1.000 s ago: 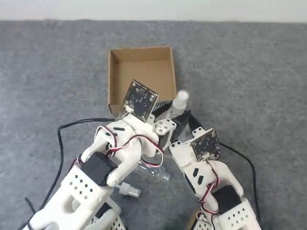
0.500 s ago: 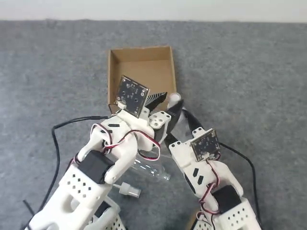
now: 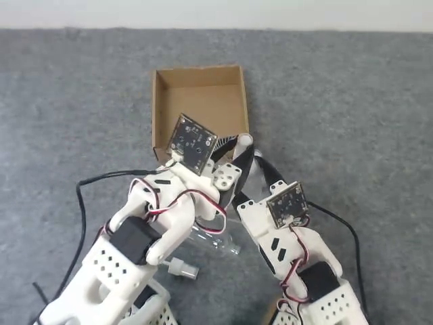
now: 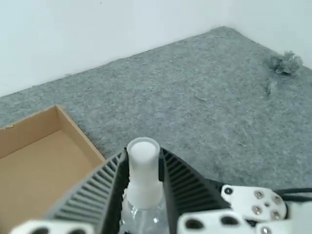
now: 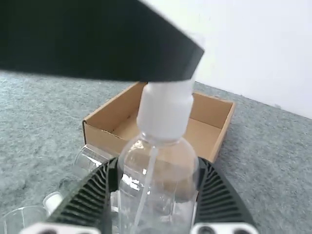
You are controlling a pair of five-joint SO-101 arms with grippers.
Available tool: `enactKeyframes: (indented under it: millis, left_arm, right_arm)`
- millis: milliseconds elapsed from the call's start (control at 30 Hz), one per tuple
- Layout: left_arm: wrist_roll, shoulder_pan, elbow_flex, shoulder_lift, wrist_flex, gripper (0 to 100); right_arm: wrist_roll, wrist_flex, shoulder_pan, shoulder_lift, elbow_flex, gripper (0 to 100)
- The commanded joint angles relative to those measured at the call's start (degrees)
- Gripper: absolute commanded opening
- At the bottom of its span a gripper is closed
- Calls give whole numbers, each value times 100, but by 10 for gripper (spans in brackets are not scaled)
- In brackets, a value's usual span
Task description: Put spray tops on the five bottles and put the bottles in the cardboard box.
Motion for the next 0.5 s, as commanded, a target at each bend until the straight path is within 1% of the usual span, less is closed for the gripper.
enactKeyframes:
  millis: [0,167,300,467]
  left_arm:
    - [-62,79,-75,-79,149,36]
    - [-70,70,-75,-79,158,36]
    - [-53,44,-75,-132,158,37]
    - [-44,44,180,-826,158,40]
  right_arm:
    - [44,4,101,-57,114,65]
    - [18,4,110,-84,114,65]
    - [-9,-40,286,-84,114,65]
    - [-9,-57,268,-92,114,65]
